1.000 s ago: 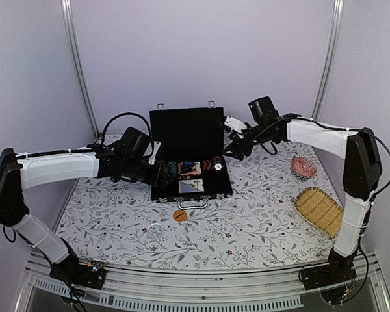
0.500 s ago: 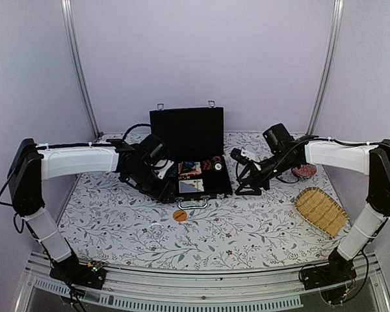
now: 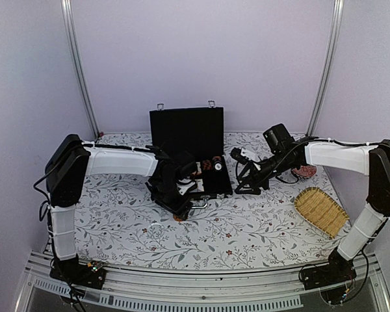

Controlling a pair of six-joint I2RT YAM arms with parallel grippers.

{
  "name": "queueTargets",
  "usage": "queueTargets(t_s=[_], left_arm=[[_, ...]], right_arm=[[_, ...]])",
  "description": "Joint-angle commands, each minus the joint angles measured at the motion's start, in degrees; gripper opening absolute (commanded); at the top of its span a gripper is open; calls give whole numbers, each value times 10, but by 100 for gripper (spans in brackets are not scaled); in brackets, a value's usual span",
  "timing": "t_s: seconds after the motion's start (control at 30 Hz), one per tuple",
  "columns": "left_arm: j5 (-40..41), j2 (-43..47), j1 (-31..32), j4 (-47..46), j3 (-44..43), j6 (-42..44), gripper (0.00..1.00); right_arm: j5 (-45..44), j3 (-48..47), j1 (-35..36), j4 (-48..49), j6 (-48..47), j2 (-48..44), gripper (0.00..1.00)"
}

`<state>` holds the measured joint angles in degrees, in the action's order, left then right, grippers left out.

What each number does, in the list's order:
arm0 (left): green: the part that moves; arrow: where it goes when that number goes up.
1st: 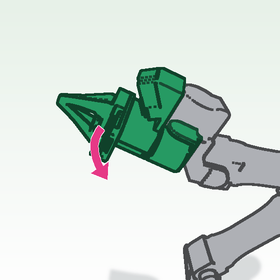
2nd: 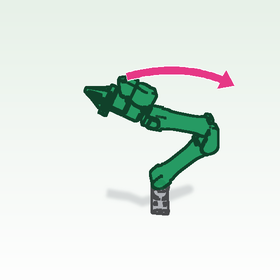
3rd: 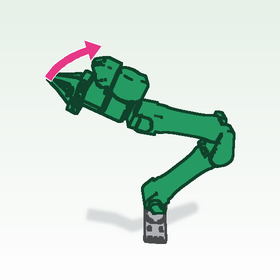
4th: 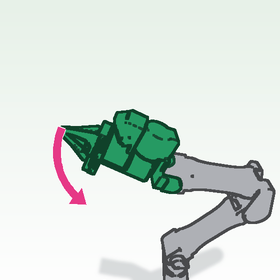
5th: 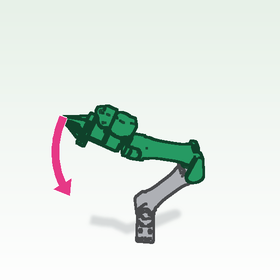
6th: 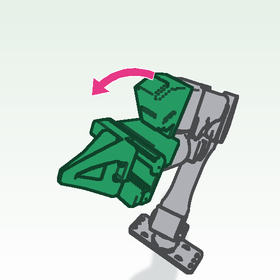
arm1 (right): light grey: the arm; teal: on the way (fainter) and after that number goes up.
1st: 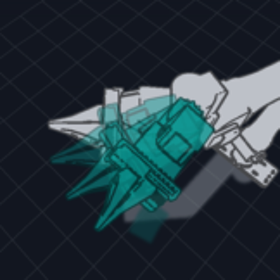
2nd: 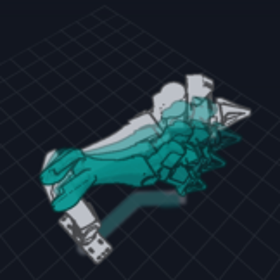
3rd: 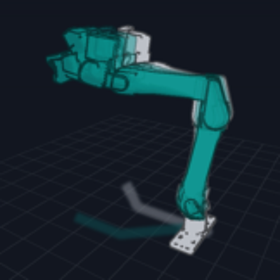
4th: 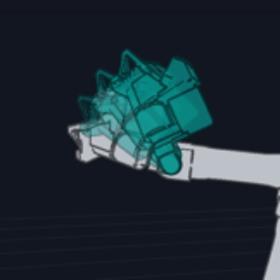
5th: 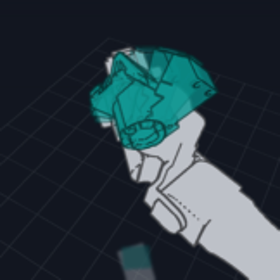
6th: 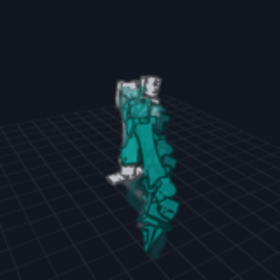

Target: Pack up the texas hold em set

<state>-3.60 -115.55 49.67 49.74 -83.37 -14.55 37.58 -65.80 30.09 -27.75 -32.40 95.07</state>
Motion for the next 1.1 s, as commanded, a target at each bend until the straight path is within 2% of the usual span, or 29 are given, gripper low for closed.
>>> queueTargets(t_s=[0.0, 0.33, 0.63, 0.9, 1.07], left_arm=[[3, -26, 3, 24, -29, 11, 71], [11, -64, 4, 40, -68, 15, 70], [10, -74, 8, 41, -63, 15, 65], [-63, -83, 48, 33, -71, 23, 53], [-87, -87, 72, 28, -95, 21, 51]], right_arm=[[-9, 9, 0, 10, -8, -8, 69], [-14, 9, 0, 10, -13, -2, 69], [-15, 8, 0, 8, -17, 4, 69], [-16, 8, 0, 7, -16, 7, 69], [-15, 7, -1, 6, -16, 9, 69]])
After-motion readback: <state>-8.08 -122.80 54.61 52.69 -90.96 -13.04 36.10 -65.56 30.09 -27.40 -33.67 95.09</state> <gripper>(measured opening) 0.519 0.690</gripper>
